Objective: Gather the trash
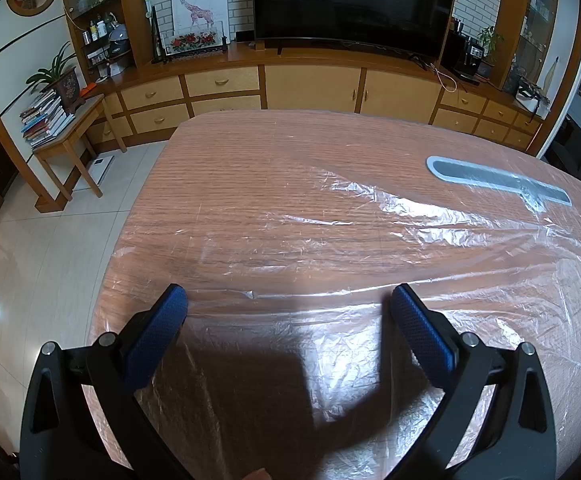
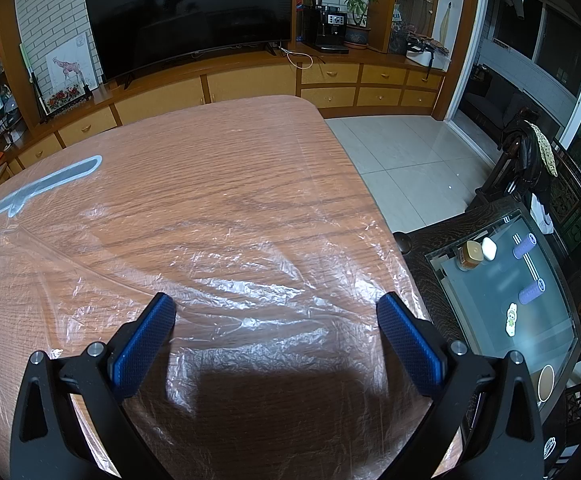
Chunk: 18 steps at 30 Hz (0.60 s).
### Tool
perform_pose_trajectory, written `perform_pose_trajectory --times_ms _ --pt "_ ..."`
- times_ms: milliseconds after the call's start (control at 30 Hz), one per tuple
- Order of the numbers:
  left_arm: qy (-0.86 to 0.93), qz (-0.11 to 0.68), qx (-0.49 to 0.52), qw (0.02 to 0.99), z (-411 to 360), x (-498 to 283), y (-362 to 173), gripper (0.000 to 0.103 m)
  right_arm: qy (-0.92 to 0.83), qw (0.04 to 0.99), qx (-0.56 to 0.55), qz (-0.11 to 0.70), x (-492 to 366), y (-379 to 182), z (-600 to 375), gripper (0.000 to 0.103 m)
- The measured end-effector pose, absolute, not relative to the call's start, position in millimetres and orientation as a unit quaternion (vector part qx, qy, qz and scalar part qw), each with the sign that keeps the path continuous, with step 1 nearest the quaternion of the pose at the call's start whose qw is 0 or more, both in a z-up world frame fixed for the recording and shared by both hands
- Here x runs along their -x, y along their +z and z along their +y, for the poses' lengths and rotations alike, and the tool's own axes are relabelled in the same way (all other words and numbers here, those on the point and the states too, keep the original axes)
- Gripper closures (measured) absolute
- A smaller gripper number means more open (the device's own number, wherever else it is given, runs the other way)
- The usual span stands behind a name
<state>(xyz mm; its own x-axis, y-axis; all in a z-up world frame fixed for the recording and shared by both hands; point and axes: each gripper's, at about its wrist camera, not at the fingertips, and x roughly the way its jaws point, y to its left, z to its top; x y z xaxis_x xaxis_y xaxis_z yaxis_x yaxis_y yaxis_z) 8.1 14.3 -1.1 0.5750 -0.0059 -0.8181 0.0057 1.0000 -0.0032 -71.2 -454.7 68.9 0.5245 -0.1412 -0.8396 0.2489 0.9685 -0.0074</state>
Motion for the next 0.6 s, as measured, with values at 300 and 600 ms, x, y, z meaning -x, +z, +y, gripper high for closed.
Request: perform_pose_trajectory --times_ms 300,600 --pt "-0.003 0.461 0.0 0.887 14.1 -8.0 -1.1 0.001 -0.112 0.871 -0.057 0.475 71.4 69.2 -454.7 0.004" --pt "-0.003 0.461 0.0 0.887 12.6 -7.8 -1.3 0.001 -0.112 0.871 -0.057 0.475 71.4 69.3 -454.7 0.004"
